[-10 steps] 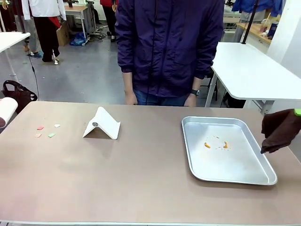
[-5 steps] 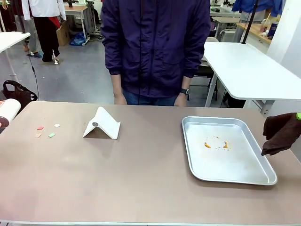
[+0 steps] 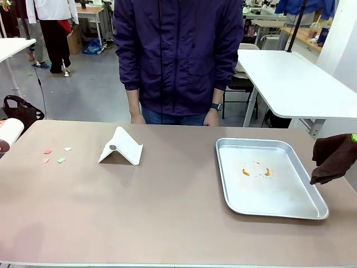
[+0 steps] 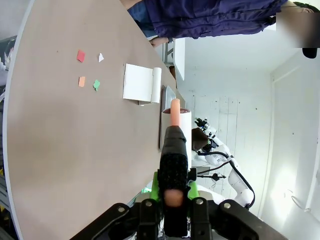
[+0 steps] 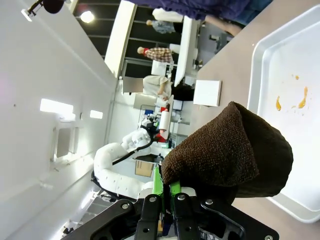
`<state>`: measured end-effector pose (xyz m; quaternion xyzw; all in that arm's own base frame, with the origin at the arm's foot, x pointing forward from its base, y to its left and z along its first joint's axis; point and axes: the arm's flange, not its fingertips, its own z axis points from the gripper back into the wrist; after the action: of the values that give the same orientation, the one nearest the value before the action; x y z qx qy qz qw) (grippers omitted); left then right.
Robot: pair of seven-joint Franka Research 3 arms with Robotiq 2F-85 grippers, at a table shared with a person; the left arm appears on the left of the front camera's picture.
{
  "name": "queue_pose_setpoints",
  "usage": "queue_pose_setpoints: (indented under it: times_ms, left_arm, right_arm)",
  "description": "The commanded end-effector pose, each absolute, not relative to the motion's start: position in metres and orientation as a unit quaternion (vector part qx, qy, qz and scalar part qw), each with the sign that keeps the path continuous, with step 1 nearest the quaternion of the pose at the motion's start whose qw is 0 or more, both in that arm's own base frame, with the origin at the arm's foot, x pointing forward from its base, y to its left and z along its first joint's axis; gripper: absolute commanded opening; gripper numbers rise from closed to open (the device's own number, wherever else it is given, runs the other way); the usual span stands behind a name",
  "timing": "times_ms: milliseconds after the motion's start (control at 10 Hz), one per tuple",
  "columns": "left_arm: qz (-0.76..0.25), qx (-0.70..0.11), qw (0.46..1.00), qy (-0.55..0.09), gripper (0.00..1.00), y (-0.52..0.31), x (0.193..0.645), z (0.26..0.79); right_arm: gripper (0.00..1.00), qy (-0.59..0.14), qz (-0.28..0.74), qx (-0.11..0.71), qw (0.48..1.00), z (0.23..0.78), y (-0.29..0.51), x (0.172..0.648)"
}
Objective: Clean the surface of the table.
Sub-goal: Hold the Lint Roller with your left hand and the towel with your right hand, then if a person points to the right, clean the right side of the table with your right hand, and if they point to the left, clean the left side with your left hand.
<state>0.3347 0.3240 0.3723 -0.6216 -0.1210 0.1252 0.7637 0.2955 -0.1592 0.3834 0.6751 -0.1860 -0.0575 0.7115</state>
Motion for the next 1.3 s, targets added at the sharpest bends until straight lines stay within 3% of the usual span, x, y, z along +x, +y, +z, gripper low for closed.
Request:
queue_pose_setpoints:
  times_ms: [0, 1200]
  left_arm:
    - [0.121, -0.621, 0.764, -0.124, 0.00, 0.3225, 0.3310, 0.3756]
    - [0.121, -0.621, 0.764, -0.124, 0.00, 0.3225, 0.3310, 0.3756]
  right_arm:
    - [0.00, -0.182, -0.062, 0.674, 0.713, 0.3907, -0.1590, 0.2943]
    - [0.00, -0.182, -0.062, 0.674, 0.713, 0.3907, -0.1590, 0.2943]
